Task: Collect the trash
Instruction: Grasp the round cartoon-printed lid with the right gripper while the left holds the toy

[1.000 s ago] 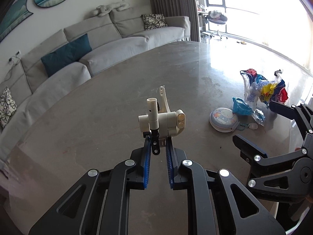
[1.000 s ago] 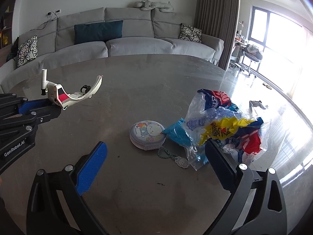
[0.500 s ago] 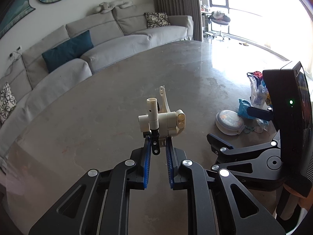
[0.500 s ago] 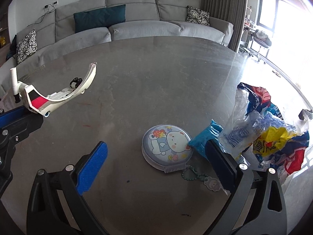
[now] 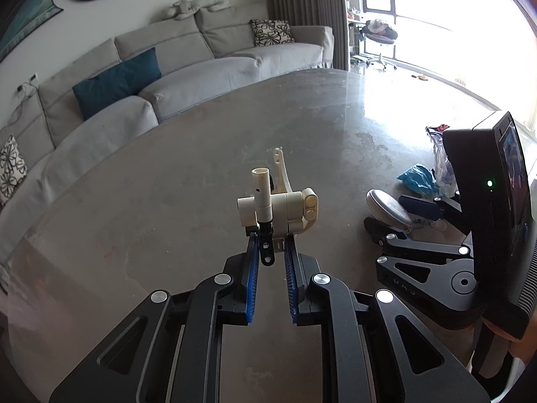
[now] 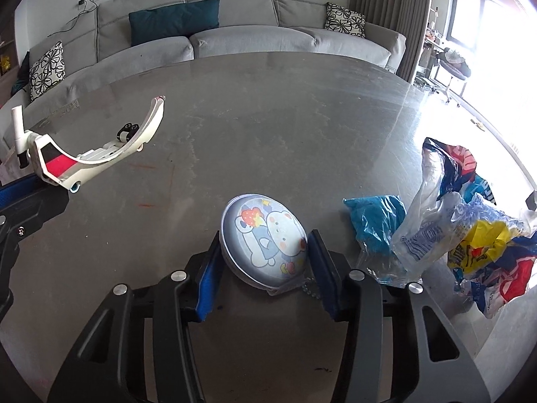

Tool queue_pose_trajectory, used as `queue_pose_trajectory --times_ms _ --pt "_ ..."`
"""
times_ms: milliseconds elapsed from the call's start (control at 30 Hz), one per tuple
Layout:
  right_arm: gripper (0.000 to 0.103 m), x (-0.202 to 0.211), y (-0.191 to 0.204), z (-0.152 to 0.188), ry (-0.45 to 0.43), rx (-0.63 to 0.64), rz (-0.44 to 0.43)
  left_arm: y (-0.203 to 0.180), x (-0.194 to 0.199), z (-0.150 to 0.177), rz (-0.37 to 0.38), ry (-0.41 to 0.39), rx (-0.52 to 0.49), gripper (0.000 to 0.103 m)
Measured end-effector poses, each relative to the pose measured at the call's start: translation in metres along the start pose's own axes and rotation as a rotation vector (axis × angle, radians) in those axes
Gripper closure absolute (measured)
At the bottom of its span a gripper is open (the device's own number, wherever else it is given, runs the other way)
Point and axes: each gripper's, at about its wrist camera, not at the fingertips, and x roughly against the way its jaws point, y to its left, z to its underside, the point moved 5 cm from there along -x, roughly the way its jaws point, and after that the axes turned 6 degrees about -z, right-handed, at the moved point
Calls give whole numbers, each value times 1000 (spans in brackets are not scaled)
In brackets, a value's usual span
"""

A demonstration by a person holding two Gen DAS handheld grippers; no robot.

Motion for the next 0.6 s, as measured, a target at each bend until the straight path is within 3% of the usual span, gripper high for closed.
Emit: queue_pose_trajectory --times_ms 167,433,600 --pt "67 11 5 -2 -26 -5 -23 2 0 0 3 1 3 87" --pt "71 31 12 8 -49 4 -31 8 3 2 12 -2 9 87" --pt "86 51 14 13 -80 1 -26 8 10 5 17 -7 12 87"
